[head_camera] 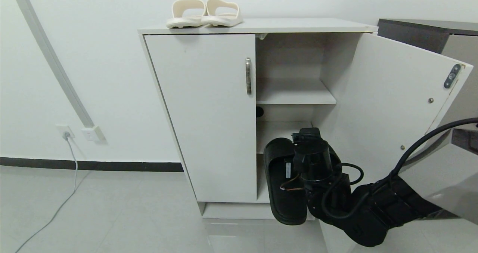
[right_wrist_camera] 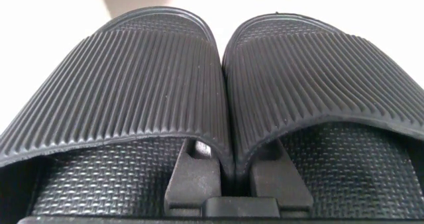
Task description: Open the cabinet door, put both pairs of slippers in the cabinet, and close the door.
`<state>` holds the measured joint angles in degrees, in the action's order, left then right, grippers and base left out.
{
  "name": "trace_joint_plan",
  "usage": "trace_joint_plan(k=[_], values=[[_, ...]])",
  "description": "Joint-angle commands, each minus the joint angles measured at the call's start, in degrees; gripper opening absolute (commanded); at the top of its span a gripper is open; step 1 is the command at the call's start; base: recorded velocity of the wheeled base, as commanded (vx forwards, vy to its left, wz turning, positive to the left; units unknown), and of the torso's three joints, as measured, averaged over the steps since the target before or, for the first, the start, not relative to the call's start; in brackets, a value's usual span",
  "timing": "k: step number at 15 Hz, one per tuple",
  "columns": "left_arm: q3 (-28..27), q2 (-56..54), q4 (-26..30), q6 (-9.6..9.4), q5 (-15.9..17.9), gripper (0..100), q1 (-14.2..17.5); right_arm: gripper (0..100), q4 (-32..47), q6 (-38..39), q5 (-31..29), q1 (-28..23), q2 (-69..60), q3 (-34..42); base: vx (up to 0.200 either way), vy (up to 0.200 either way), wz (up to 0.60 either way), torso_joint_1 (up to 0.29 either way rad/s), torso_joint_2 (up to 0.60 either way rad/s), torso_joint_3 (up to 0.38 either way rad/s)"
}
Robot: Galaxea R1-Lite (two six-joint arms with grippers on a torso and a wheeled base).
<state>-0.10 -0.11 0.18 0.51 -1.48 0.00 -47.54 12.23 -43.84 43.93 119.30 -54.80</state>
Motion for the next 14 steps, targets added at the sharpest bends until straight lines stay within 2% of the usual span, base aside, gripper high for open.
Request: trace_joint_plan(k=[1, 7, 14], values=[[0.01, 0.11, -0.01, 0.02, -0.02, 0, 0.0, 0, -0.01, -0.1, -0.02, -1.31, -0.03, 0.3, 0.0, 0.0, 0.0, 0.0, 0.0, 0.0], [0.01, 0.11, -0.01, 0.37, -0.11, 0, 0.0, 0, 0.08, -0.27, 0.07, -4.38, 0.59, 0.3, 0.0, 0.0, 0.0, 0.0, 0.0, 0.0], [0.01, 0.11, -0.01, 0.54, -0.11, 0, 0.0, 0, 0.08, -0.36, 0.16, -5.53, 0.15, 0.3, 0.0, 0.0, 0.0, 0.0, 0.0, 0.0]])
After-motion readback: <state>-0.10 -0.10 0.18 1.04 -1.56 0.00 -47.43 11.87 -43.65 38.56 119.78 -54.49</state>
